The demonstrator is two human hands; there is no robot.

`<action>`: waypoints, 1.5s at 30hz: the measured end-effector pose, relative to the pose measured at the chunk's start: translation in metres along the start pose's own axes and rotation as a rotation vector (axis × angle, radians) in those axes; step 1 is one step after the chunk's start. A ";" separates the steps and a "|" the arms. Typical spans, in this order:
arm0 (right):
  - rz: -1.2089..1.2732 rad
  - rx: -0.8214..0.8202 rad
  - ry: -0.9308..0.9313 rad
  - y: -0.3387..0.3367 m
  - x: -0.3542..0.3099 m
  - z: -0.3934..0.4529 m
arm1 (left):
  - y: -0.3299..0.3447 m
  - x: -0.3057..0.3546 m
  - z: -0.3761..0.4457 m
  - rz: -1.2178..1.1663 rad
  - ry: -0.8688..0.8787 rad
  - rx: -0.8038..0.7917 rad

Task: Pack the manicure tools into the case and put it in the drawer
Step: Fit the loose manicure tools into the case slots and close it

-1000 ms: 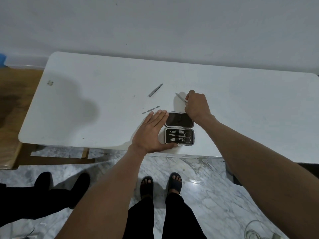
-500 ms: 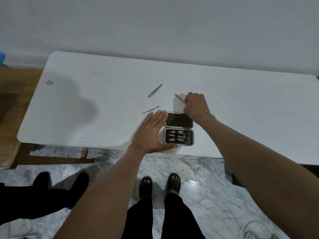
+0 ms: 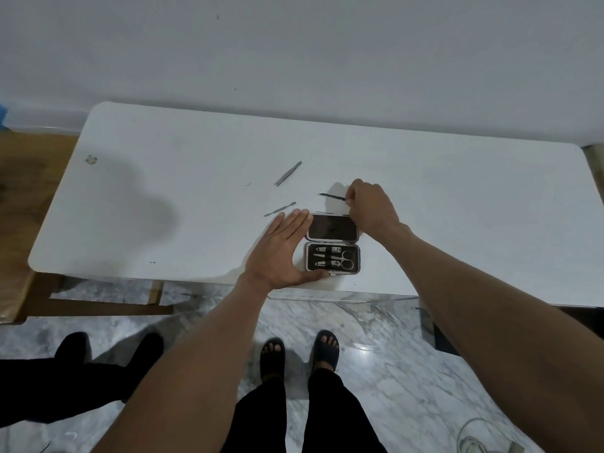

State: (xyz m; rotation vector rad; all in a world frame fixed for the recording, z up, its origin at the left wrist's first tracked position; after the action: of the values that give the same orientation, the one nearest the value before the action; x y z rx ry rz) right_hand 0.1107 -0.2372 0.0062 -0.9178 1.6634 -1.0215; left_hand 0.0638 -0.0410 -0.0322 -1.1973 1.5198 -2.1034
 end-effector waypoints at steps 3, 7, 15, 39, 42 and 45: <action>0.100 -0.008 -0.037 -0.007 0.002 -0.010 | 0.000 0.000 -0.001 -0.009 0.000 0.003; 0.227 0.041 0.002 -0.019 0.012 -0.028 | -0.001 0.000 -0.001 -0.024 0.003 0.012; 0.395 0.037 0.169 -0.018 0.042 -0.062 | -0.001 0.001 -0.002 -0.022 -0.003 0.008; 0.248 0.017 0.072 -0.002 0.026 -0.081 | 0.002 0.000 -0.003 0.009 -0.002 0.000; 0.261 0.017 0.096 -0.003 0.032 -0.081 | 0.002 0.000 -0.003 0.010 0.003 0.007; 0.264 0.017 0.089 -0.005 0.032 -0.080 | 0.002 0.000 -0.003 0.003 0.004 0.011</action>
State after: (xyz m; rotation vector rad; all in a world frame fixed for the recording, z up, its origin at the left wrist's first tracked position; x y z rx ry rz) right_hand 0.0264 -0.2507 0.0164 -0.6282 1.7916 -0.9047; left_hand 0.0606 -0.0398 -0.0339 -1.1868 1.5088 -2.1107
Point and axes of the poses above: each hand's wrist, its own z-axis towards the middle knuckle, its own y-axis out of the palm, x = y × z, the point moved 8 cm from there along z, towards the middle knuckle, and after that the axes turned 1 degree about -z, right-handed, at the moved point
